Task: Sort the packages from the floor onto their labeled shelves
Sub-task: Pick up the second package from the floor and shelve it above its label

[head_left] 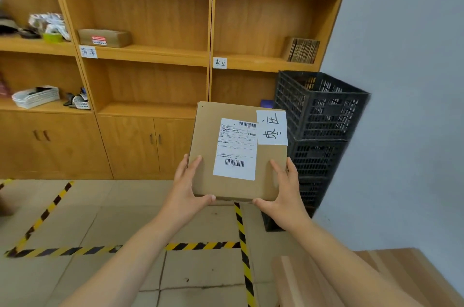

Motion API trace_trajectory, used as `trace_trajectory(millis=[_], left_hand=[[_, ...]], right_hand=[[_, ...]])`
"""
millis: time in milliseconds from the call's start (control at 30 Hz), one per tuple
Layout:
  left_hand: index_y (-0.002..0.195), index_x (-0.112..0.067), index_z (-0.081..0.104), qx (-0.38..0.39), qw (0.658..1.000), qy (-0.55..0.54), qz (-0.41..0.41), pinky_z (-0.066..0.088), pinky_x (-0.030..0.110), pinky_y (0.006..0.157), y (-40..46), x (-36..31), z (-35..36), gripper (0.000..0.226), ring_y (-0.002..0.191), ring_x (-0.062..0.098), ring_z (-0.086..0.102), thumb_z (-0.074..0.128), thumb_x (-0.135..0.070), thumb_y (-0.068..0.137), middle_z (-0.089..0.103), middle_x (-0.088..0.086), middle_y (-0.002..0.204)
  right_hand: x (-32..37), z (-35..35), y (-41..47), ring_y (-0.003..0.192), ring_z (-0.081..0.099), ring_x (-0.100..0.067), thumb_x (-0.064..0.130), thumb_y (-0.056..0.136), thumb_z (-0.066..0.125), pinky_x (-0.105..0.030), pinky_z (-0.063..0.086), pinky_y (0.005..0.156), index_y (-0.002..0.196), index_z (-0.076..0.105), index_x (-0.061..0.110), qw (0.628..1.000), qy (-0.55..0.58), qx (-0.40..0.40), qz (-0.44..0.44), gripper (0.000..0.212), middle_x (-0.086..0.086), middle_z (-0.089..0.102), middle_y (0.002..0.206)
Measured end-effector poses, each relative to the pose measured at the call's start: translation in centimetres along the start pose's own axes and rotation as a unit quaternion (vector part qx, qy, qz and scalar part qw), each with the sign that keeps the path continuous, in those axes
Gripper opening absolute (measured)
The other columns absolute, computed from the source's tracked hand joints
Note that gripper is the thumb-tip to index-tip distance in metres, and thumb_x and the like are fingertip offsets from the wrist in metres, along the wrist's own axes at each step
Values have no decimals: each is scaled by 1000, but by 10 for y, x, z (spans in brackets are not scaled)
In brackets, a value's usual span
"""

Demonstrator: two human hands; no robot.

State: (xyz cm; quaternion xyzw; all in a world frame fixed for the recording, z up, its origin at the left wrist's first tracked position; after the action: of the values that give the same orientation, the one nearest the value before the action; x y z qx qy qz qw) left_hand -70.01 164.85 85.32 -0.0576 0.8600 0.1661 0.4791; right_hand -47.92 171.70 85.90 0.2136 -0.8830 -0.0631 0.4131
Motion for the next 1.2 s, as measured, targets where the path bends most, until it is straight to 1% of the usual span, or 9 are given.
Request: trace_trajectory(millis=[133,267,333,433,600,767,900,1033,1200], left_hand=[[147,-32,16,-6,1000,4,2,28,25,106,54,27,-2,96,138,4,11,76,-19,74,-7,-17,155],[146,-33,18,-12,1000,15,13,31,31,108,125,54,-15,96,139,8,13,78,-24,71,-5,-19,154],[145,-33,20,-23,999,22,24,35,29,105,163,63,-26,95,137,4,17,79,-26,70,-4,-20,155],[145,-35,20,-24,999,30,36,35,21,97,219,76,-43,94,134,2,19,78,-27,70,-5,-21,154],[144,-36,20,-7,998,36,48,37,25,99,304,96,-59,91,132,4,23,76,-28,73,-5,-22,154],[141,-36,30,8,998,26,50,38,26,99,370,114,-49,85,132,6,26,77,-24,71,-2,-20,155],[139,-36,32,5,998,23,54,37,23,96,418,124,-33,83,127,2,24,78,-24,71,0,-21,154],[139,-36,33,-7,997,39,59,40,26,96,469,129,-15,84,124,2,26,79,-24,69,2,-18,155],[137,-39,33,-18,996,55,62,43,32,99,544,122,7,84,130,8,29,79,-25,68,2,-17,155]], right_hand=[[-8,22,55,144,-7,-11,31,69,79,-37,14,116,143,11,42,1000,-3,4,0,101,15,-15,154],[-11,46,121,144,-5,-10,32,67,79,-40,15,118,142,13,42,1000,4,-6,3,101,16,-13,154],[-9,58,159,144,-3,-10,30,67,80,-39,16,117,142,15,41,1000,10,-13,9,100,16,-12,154],[-3,75,214,143,-3,-8,30,67,80,-37,16,117,143,16,39,1000,12,-21,11,99,15,-12,154],[-2,99,292,143,-5,-8,28,69,79,-38,14,117,143,16,38,999,15,-34,19,98,15,-13,154],[-20,110,348,144,-3,-10,28,70,78,-34,15,114,144,16,38,999,1,-35,30,97,12,-13,155],[-43,112,395,144,-2,-10,30,69,78,-31,15,112,144,15,37,999,-14,-40,24,98,10,-13,156],[-71,116,445,144,-2,-10,30,69,78,-35,16,115,144,16,36,999,4,-40,24,97,12,-12,155],[-103,104,519,144,-3,-11,32,68,78,-40,17,117,143,16,38,999,18,-48,12,97,14,-12,154]])
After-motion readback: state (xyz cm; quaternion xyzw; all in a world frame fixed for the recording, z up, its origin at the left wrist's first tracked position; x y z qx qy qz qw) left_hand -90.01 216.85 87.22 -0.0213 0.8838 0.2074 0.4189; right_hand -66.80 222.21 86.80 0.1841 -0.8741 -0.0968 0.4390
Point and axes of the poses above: each hand's wrist, its own y-axis towards the middle knuckle, its own z-axis out of the palm, x = y × z, the point moved 6 cm from there along y, towards the middle knuckle
